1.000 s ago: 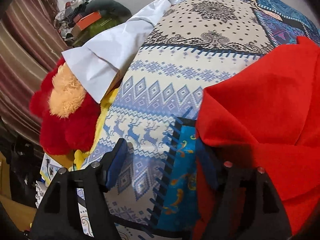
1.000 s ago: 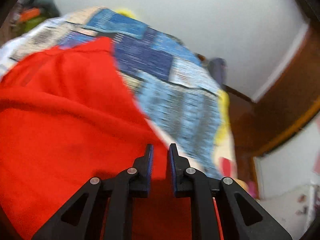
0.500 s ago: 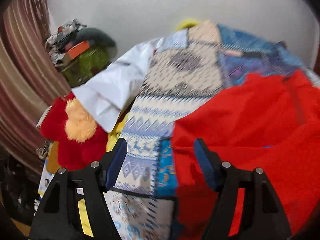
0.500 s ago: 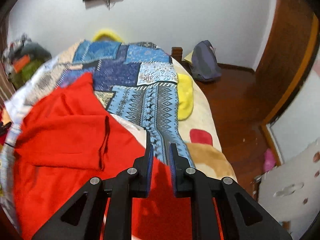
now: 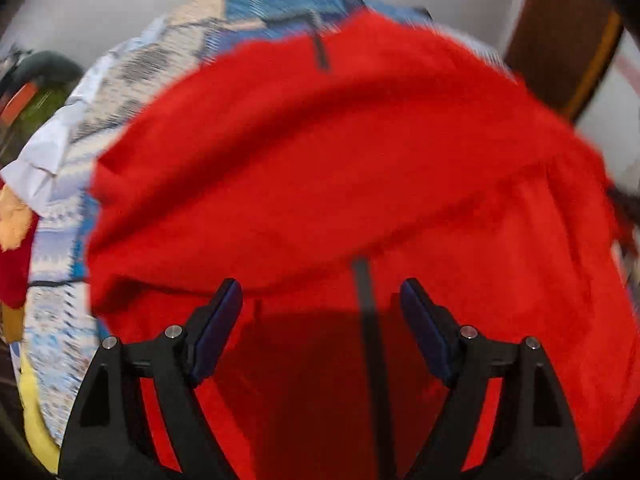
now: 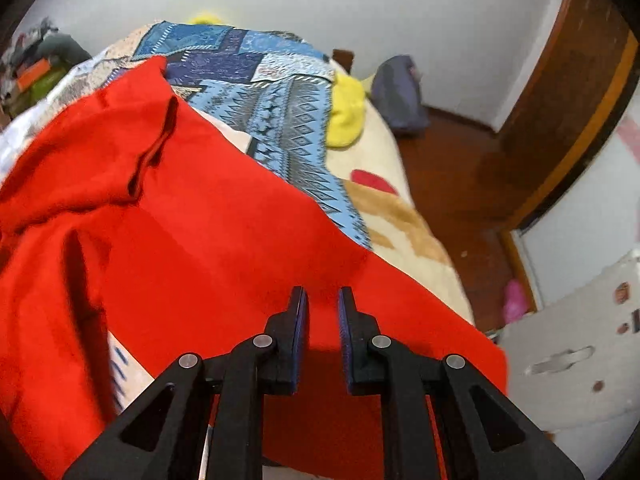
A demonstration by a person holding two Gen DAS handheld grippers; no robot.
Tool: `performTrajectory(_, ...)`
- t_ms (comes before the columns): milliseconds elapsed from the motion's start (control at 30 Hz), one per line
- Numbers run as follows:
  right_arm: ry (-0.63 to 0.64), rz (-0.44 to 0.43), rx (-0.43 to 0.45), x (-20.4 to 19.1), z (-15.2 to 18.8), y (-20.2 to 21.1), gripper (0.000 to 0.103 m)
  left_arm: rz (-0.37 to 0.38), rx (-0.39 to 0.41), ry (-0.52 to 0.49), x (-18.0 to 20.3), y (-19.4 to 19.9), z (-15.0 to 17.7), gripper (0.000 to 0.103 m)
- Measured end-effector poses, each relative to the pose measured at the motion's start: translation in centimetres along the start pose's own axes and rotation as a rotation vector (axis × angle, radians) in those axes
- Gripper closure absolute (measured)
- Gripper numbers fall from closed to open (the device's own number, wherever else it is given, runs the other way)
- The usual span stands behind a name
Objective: Fold large clothes
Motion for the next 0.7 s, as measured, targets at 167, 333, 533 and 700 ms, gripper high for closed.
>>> performTrajectory(167, 0.008, 0.108, 0.014, 1.5, 1.6, 0.0, 0.065, -0.180, 0.089, -0.069, 2.9, -1.4, 2.0, 0.017)
performTrajectory(333, -0.244, 0.022, -0.107, 7.2, 4.1, -1.3, 0.007, -0.269, 0.132, -0.074, 4.1, -1.4, 2.9, 0.017)
performTrajectory(533, -0.521, -0.165, -0.208, 13.9, 8.0, -0.1, 0.007, -0.245, 0.084, -0.102, 4.0, -0.4, 2.2, 0.018)
performTrajectory(700, -0.773, -0.393, -0.319, 17.4, 12.3, 0.0, 0.007, -0.202, 0.140, -0.094, 4.9, 2.9, 2.2, 0.018)
Point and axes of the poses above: each gripper's, at about its wrist camera, not at the fingertips, and y roughly against the way its jaws point, x to its right, z to its underside, the point moved 2 cm from there along -y, roughly the way its jaws point, and after that the axes turned 14 degrees about z, right-handed, at the moved point
